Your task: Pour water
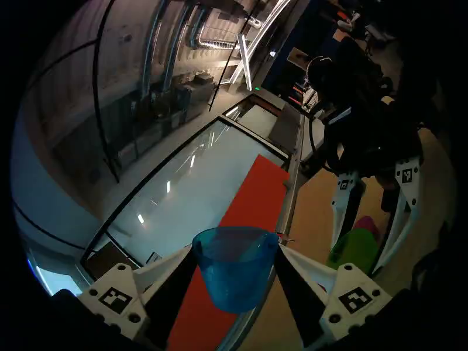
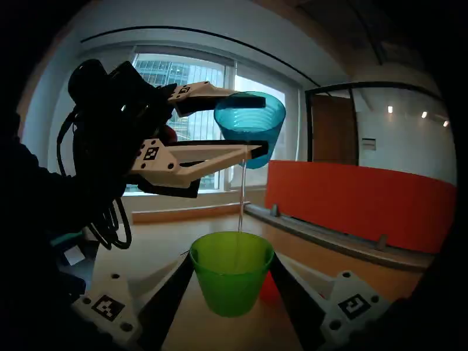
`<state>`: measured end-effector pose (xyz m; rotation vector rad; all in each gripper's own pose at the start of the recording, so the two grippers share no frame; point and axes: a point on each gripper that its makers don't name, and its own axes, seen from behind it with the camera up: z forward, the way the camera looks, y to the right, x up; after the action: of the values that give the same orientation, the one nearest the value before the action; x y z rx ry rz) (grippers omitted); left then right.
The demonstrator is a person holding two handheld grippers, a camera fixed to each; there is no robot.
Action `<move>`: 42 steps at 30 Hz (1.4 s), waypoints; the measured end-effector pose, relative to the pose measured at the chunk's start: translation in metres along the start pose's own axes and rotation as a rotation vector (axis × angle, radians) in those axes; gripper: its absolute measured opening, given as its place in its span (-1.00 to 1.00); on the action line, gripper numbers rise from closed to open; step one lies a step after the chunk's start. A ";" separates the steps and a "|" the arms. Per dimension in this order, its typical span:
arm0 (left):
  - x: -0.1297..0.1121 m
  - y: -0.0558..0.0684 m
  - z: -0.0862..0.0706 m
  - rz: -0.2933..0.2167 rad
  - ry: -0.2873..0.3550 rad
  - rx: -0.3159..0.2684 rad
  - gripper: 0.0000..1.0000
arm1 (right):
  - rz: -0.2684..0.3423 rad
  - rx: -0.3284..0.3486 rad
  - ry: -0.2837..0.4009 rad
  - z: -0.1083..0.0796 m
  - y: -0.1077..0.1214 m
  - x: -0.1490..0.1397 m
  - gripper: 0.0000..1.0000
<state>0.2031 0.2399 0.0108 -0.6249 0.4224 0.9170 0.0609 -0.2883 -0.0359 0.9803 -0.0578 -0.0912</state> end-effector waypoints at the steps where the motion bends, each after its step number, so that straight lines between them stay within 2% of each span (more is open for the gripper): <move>1: 0.000 0.000 0.000 0.005 0.000 0.000 0.73 | 0.000 0.000 0.000 0.000 0.000 0.000 0.83; 20: 0.002 0.001 0.000 0.069 0.000 0.010 0.73 | -0.002 -0.007 0.009 -0.002 0.003 0.002 0.82; 42: 0.009 -0.010 -0.004 0.173 -0.009 0.028 0.73 | -0.007 -0.015 0.014 -0.003 0.006 0.004 0.81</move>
<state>0.2162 0.2383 0.0059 -0.5649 0.4859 1.0767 0.0650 -0.2832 -0.0329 0.9663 -0.0402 -0.0914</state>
